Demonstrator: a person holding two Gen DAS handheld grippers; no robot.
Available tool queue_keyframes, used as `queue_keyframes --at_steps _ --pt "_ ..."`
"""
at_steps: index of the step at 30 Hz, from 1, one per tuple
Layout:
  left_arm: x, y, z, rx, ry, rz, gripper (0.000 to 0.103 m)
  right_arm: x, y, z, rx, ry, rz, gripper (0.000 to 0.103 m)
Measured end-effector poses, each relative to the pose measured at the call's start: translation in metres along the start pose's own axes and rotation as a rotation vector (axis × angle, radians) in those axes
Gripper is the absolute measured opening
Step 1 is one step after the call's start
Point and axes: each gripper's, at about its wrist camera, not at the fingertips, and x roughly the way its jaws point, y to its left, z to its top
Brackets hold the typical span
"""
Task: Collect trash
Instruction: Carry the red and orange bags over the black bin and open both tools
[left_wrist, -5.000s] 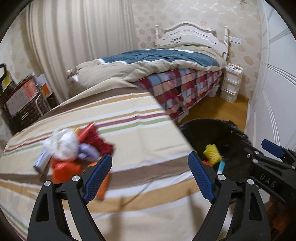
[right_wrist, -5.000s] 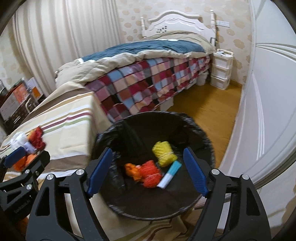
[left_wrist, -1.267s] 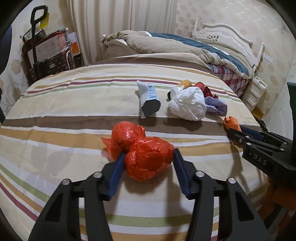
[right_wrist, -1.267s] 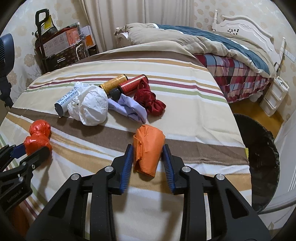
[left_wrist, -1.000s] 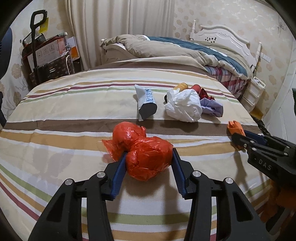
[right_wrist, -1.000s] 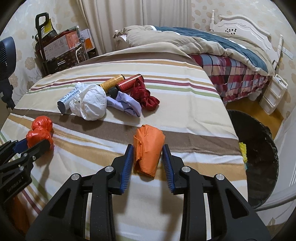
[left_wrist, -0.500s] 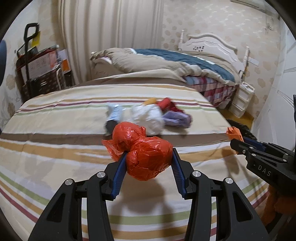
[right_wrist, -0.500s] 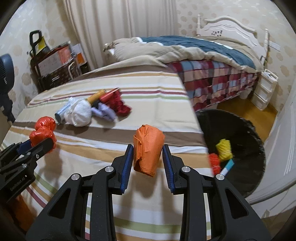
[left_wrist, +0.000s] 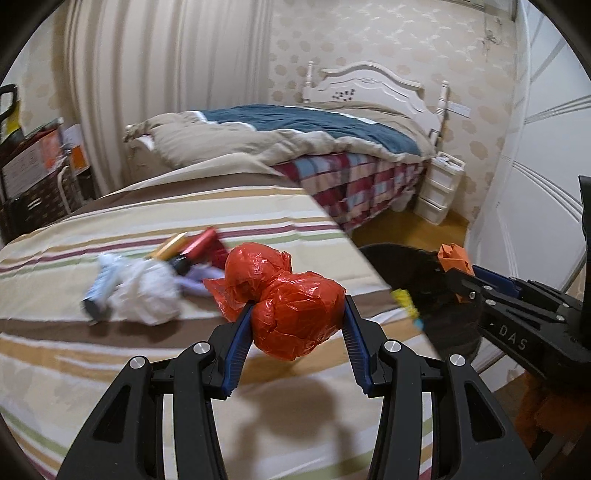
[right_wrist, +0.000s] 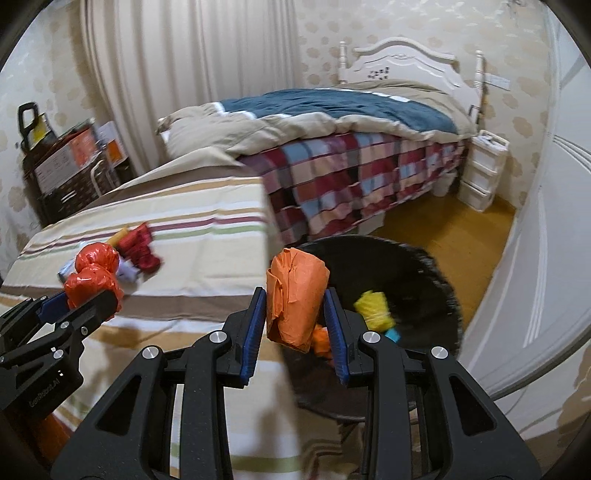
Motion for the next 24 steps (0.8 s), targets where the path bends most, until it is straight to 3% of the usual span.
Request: queue_keyframes --at_steps 14,24 --pt "0.045 -0.049 0.021 0.046 0.02 -0.04 0.047 0.022 -0.053 0.006 0.069 0.003 -0.075 0.031" --pt "0.071 -0.075 0.028 0.075 0.041 -0.019 0.047 0.034 -0.074 0.003 0.102 0.013 -0.097 0.031"
